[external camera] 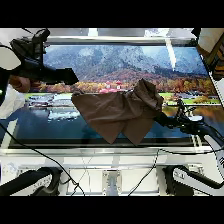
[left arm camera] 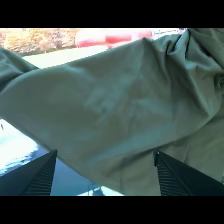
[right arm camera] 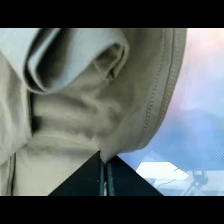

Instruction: Fold the shirts.

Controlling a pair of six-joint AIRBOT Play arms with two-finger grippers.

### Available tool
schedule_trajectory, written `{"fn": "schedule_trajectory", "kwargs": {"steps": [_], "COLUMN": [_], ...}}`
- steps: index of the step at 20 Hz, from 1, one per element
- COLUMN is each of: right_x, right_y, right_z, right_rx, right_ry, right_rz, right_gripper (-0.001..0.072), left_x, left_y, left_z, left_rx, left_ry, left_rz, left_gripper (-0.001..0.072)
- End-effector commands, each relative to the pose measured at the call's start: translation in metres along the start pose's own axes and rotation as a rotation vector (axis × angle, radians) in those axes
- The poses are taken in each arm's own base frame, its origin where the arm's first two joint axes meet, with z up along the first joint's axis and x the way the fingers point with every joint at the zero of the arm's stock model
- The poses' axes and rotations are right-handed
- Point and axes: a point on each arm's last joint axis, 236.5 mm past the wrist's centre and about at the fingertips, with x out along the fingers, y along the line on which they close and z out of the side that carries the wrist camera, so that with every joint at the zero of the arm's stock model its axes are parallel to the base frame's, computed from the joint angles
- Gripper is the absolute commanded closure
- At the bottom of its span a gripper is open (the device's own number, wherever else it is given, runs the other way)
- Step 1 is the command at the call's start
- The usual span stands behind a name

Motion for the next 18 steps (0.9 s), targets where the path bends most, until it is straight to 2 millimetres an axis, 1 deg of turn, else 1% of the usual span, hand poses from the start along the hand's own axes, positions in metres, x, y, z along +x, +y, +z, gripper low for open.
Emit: {"fn": "schedule_trajectory", "kwargs": {"steps": [1,3,4,5,6,7,9,11,12,13,15,18], "right_x": [0.0,-0.002,-0.003,-0.007,-0.011,-0.016,-0.024,-0.025,-0.025,-0.025,-0.025,-0.025], "right_y": [0.003,0.005,0.006,0.006,0.006,0.005,0.004,0.006,0.007,0.006,0.005,0.006], "right_z": [0.002,0.002,0.004,0.006,0.01,0.014,0.019,0.012,0.008,0.007,0.007,0.005], "right_rx": [0.007,0.005,0.002,0.001,0.001,0.004,0.008,-0.002,-0.011,-0.015,-0.022,-0.023], "right_ry": [-0.006,-0.009,-0.015,-0.025,-0.041,-0.059,-0.078,-0.05,-0.035,-0.03,-0.029,-0.023], "right_rz": [0.01,0.015,0.016,0.019,0.019,0.019,0.022,0.032,0.035,0.034,0.029,0.034], "right_gripper": [0.0683,0.0683,0.0683,0.0683,0.0683,0.0683,0.0683,0.0683,0.0682,0.0682,0.0683,0.0683], "left_x": [0.001,0.011,0.02,0.033,0.047,0.063,0.096,0.122,0.128,0.133,0.14,0.155], "left_y": [0.011,0.026,0.027,0.022,0.012,-0.004,-0.036,-0.048,-0.053,-0.061,-0.082,-0.117], "left_z": [-0.022,-0.045,-0.061,-0.083,-0.105,-0.128,-0.157,-0.185,-0.2,-0.215,-0.23,-0.234], "left_rx": [0.007,0.0,-0.015,-0.04,-0.068,-0.101,-0.136,-0.126,-0.13,-0.123,-0.074,-0.027], "left_ry": [0.091,0.176,0.225,0.294,0.353,0.408,0.433,0.448,0.474,0.499,0.51,0.455], "left_rz": [0.043,0.089,0.079,0.039,-0.012,-0.085,-0.196,-0.186,-0.169,-0.167,-0.181,-0.206], "left_gripper": [0.0011,0.0011,0.0011,0.0011,0.0011,0.0011,0.0011,0.0011,0.0011,0.0011,0.0011,0.0011]}}
